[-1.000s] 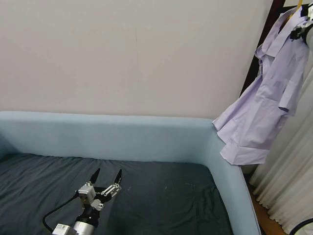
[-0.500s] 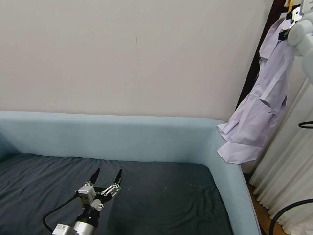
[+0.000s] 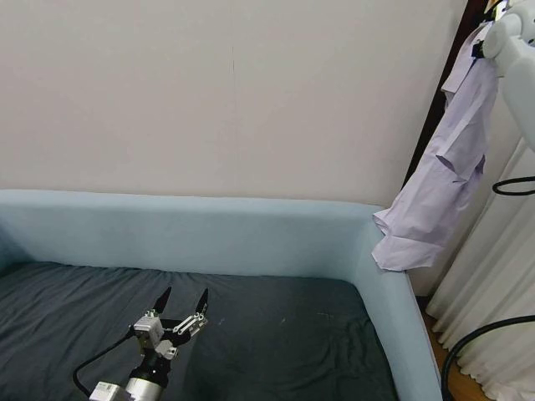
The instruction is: Pick up the clothes from the sofa and hang them on the clothes hanger.
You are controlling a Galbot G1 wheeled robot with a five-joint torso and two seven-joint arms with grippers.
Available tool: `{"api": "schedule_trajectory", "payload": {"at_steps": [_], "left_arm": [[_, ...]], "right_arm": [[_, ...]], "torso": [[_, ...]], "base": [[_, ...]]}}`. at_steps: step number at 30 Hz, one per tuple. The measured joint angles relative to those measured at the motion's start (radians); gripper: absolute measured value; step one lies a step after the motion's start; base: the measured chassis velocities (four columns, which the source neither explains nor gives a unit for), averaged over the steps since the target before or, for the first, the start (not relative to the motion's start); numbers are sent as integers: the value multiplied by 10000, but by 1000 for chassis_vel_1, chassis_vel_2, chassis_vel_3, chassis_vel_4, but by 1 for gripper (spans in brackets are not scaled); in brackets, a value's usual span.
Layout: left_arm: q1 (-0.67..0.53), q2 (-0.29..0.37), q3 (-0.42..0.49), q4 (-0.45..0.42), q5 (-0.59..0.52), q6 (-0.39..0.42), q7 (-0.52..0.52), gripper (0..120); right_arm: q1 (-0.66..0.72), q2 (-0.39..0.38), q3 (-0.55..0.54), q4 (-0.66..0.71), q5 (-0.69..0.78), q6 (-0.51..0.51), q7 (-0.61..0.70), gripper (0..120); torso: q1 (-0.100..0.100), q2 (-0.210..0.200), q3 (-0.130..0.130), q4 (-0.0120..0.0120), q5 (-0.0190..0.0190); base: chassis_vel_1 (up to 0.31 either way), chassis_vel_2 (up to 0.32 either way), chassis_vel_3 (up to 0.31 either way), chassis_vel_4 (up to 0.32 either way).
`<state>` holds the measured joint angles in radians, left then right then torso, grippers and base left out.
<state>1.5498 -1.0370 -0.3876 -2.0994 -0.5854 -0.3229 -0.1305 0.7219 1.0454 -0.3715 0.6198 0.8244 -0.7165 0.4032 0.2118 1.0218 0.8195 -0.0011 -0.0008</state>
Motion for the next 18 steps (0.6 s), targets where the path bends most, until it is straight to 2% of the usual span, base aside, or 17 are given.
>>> {"api": "schedule_trajectory", "payload": {"at_steps": [11, 18], "left_arm": [[0, 0, 0, 0, 0, -1, 0, 100], [0, 0, 0, 0, 0, -1, 0, 100]], "right_arm": [[337, 782, 175, -1645, -302, 76, -132, 8], [472, 923, 183, -2058, -617, 115, -519, 8]], "torso": [[0, 0, 1, 1, 1], [0, 0, 1, -1, 2]], "base": [[0, 0, 0, 0], [0, 0, 0, 0]]}}
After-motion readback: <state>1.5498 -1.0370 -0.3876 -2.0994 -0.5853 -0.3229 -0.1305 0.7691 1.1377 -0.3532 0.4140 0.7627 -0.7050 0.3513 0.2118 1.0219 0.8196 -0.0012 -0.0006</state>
